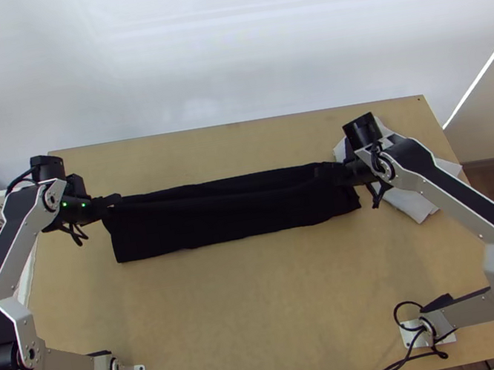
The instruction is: Fold the t-shirt
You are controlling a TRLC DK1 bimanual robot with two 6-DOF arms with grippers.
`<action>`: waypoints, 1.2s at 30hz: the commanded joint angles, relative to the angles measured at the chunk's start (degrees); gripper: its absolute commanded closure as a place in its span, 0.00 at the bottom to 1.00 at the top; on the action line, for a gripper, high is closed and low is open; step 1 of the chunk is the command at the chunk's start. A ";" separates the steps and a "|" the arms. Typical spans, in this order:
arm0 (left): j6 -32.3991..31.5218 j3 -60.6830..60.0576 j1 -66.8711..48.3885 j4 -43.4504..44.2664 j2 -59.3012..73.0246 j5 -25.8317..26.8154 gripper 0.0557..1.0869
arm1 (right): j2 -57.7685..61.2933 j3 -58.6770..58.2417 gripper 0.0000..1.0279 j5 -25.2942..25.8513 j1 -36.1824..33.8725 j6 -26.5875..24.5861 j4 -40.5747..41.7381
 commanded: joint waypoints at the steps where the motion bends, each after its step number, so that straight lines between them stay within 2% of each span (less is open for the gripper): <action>1: -1.48 0.01 0.09 0.97 2.73 -0.98 0.96 | 3.62 0.57 0.97 0.12 -1.09 0.44 1.78; 8: -2.88 -1.04 -0.70 2.99 3.79 -0.98 0.96 | 6.52 0.48 0.97 -0.06 -2.05 0.96 3.37; 15: -7.01 -1.04 -4.66 3.51 3.70 -0.98 0.96 | 6.52 -1.54 0.93 -0.06 -1.97 4.48 10.66; 19: -8.24 -0.52 -5.45 4.04 3.70 -0.89 0.95 | 7.13 -2.33 0.81 -0.85 -1.97 5.53 13.56; 20: -8.24 -0.43 -5.63 4.04 3.52 -0.89 0.91 | 7.22 -2.69 0.79 -1.02 -1.97 5.62 14.44; 21: -8.60 -0.43 -5.63 4.04 3.44 -0.89 0.83 | 7.22 -3.13 0.77 -1.20 -1.97 5.62 15.06; 23: -8.86 -0.52 -5.63 3.69 3.26 -0.89 0.57 | 7.22 -4.18 0.74 -1.20 -2.05 5.53 17.08; 25: -8.86 -0.69 -5.36 3.25 3.08 -0.89 0.35 | 7.22 -4.80 0.59 -1.20 -2.23 5.53 17.69; 27: -8.68 -0.78 -4.84 3.25 3.08 -0.89 0.03 | 7.13 -5.15 0.37 -1.20 -2.32 5.53 17.60; 29: -8.24 -1.13 -4.31 3.60 2.73 -1.07 0.04 | 6.87 -5.32 0.15 -1.11 -2.40 4.74 17.60; 30: -8.24 -0.96 -3.69 3.69 2.64 -1.07 0.04 | 6.08 -5.41 0.12 -1.11 -2.40 3.78 17.60; 33: -7.63 -0.52 -2.02 4.66 1.68 -1.07 0.04 | 1.24 -5.85 0.10 1.53 -2.58 2.81 19.63; 36: -7.45 -0.43 0.44 4.66 0.45 0.42 0.04 | -4.47 -5.85 0.10 1.79 -2.40 2.72 22.70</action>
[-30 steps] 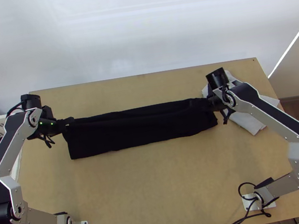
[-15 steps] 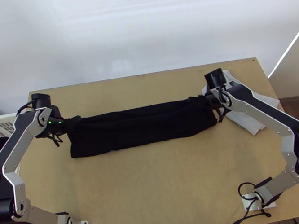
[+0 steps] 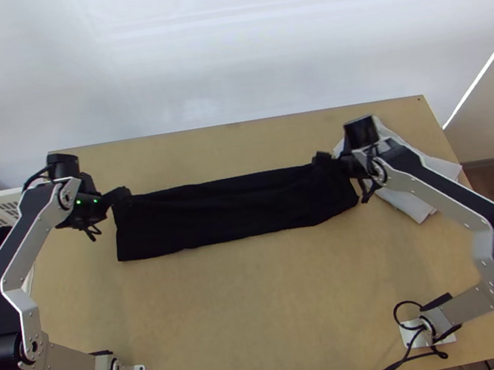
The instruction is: Fold the t-shirt
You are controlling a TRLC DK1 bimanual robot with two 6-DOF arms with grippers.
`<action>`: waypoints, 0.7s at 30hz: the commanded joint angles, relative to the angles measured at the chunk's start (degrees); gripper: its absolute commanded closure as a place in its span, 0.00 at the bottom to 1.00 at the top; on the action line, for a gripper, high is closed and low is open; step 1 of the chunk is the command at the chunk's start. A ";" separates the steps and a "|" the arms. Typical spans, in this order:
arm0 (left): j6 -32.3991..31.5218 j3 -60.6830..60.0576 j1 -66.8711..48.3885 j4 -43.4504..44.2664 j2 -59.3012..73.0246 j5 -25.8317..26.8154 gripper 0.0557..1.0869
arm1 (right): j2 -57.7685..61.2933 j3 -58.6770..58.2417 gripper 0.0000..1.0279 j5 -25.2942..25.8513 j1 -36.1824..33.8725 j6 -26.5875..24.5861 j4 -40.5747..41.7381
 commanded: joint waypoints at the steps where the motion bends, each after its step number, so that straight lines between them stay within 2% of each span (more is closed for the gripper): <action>1: 0.88 0.03 4.16 0.68 -2.64 1.58 0.04 | -9.33 -0.34 0.11 1.75 0.24 -1.13 4.80; 3: 1.40 -0.85 5.83 1.56 -4.13 2.55 0.04 | -10.65 1.77 0.11 1.57 1.21 -0.86 3.75; 4: 1.76 -1.29 6.71 1.56 -4.66 4.75 0.04 | -10.47 3.44 0.11 0.78 2.09 -0.25 1.03; 8: 3.07 -4.10 10.40 2.35 -7.03 12.66 0.04 | -6.78 8.18 0.11 -12.23 3.05 5.47 -5.74; 12: 3.69 -8.67 12.77 6.04 -9.67 21.27 0.04 | -1.68 11.44 0.11 -20.49 3.85 9.68 -7.94; 15: 3.43 -11.40 13.47 8.50 -8.88 24.17 0.04 | 1.66 13.55 0.11 -22.69 4.99 11.09 -8.12; 21: 3.25 -13.42 15.49 11.14 -4.57 27.86 0.04 | 6.32 16.71 0.11 -23.04 7.36 12.23 -8.12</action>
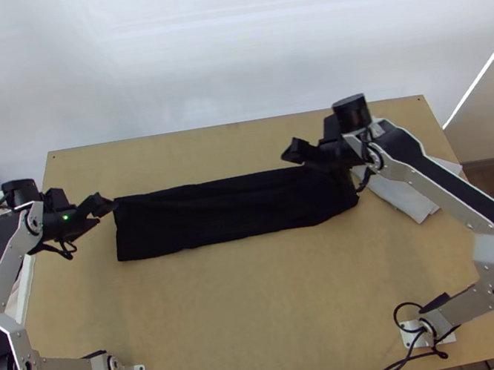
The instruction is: Fold the t-shirt
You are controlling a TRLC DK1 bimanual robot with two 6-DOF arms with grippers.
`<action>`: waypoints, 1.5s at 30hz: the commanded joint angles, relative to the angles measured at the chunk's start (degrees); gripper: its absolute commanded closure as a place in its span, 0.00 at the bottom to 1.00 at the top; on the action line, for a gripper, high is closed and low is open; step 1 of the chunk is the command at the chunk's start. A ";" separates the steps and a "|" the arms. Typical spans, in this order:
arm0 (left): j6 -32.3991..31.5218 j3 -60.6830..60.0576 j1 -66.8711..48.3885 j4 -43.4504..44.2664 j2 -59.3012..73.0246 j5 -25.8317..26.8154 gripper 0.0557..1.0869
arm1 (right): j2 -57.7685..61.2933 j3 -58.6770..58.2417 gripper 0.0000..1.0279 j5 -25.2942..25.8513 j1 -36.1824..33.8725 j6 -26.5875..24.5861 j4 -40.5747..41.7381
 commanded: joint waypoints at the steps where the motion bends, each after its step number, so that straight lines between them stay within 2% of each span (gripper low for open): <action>1: 0.15 -3.85 3.19 4.50 2.93 6.82 0.04 | 5.60 4.19 0.11 -2.97 2.36 2.20 -0.92; 3: 0.06 -5.08 4.07 7.49 4.33 8.40 0.04 | 6.39 4.72 0.11 -3.06 2.62 2.29 -0.92; 8: 1.99 -6.04 5.30 11.79 8.20 8.40 0.04 | 7.27 6.03 0.11 -3.15 2.80 2.29 -1.36; 24: 7.44 -6.92 4.25 13.64 13.12 9.46 0.04 | 9.99 8.14 0.11 -3.06 2.88 2.20 -2.33; 38: 7.44 -6.66 -1.55 11.97 14.27 10.07 0.06 | 10.43 8.14 0.11 -3.06 2.88 2.03 -2.42; 40: 7.62 -6.84 -2.96 10.48 13.65 9.99 0.13 | 10.43 8.23 0.11 -3.06 2.80 1.94 -2.42; 41: 7.26 -7.10 -3.40 10.12 13.21 9.99 0.20 | 10.43 8.32 0.11 -2.97 2.71 1.59 -2.42; 42: 6.91 -7.54 -3.58 9.77 12.68 9.99 0.39 | 10.43 8.32 0.11 -2.97 2.62 1.32 -2.42; 44: 5.42 -9.12 -3.66 13.90 10.75 8.67 0.98 | 10.43 8.49 0.11 -2.89 2.36 1.32 -2.42; 45: 3.84 -10.26 -3.49 16.63 9.78 7.96 0.97 | 10.43 8.49 0.11 -2.97 2.18 1.32 -2.42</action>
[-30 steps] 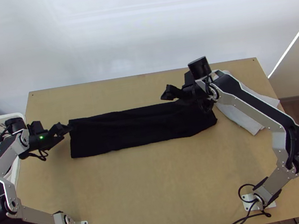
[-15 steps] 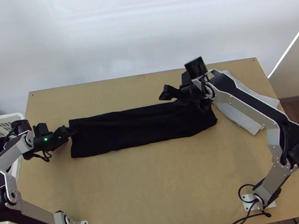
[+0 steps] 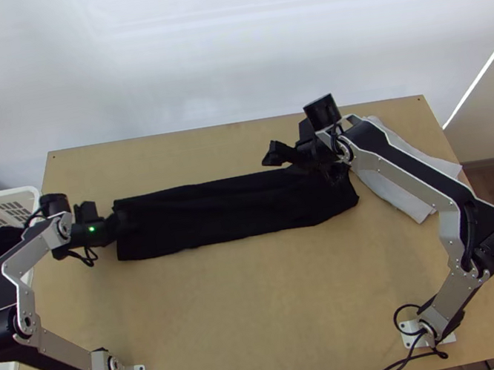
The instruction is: Fold the t-shirt
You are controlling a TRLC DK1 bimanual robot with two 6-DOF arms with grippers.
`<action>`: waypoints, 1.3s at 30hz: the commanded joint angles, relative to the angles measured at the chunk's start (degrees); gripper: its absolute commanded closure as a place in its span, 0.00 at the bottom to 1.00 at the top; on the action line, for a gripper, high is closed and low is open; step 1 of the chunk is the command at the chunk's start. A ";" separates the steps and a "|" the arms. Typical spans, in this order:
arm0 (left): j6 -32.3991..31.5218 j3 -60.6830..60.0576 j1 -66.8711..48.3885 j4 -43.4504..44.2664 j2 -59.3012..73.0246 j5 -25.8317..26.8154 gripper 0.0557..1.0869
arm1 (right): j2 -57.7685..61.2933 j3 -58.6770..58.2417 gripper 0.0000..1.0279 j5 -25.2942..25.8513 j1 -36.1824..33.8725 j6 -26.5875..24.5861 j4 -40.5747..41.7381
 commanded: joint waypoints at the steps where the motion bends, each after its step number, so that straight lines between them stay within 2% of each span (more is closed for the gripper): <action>1: -3.51 -3.36 -1.04 6.76 -3.79 -1.96 0.97 | 0.05 0.36 0.11 0.11 -0.75 -0.47 -0.10; 8: -1.22 -1.60 10.74 5.26 -3.53 -2.14 0.97 | -1.80 0.01 0.11 0.11 -3.65 -1.88 -1.68; 13: 6.95 4.64 22.34 -0.63 1.13 -2.58 0.97 | -2.85 -0.08 0.11 0.11 -5.32 -3.02 -2.74; 15: 9.68 7.28 25.51 -2.21 3.50 -4.95 0.97 | -3.20 0.01 0.11 0.11 -5.50 -3.28 -2.83; 19: 11.26 12.99 26.91 -11.70 2.89 -6.44 0.97 | -3.82 -0.25 0.11 0.11 -5.58 -3.28 -2.91; 22: 9.59 14.31 21.81 -18.03 -3.44 -6.44 0.97 | -3.99 -0.78 0.11 0.11 -5.50 -3.28 -3.00; 26: 4.14 14.31 10.13 -21.37 -12.41 -6.53 0.97 | -4.17 -1.57 0.11 0.11 -5.41 -3.28 -3.00; 31: -4.65 14.31 -6.13 -21.81 -17.85 -7.15 0.97 | -4.96 -1.57 0.11 0.11 -5.41 -3.19 -3.00; 39: -14.41 15.89 -25.56 -18.73 -15.48 -11.54 0.97 | -8.74 -3.68 0.11 0.19 -9.10 -3.37 -3.18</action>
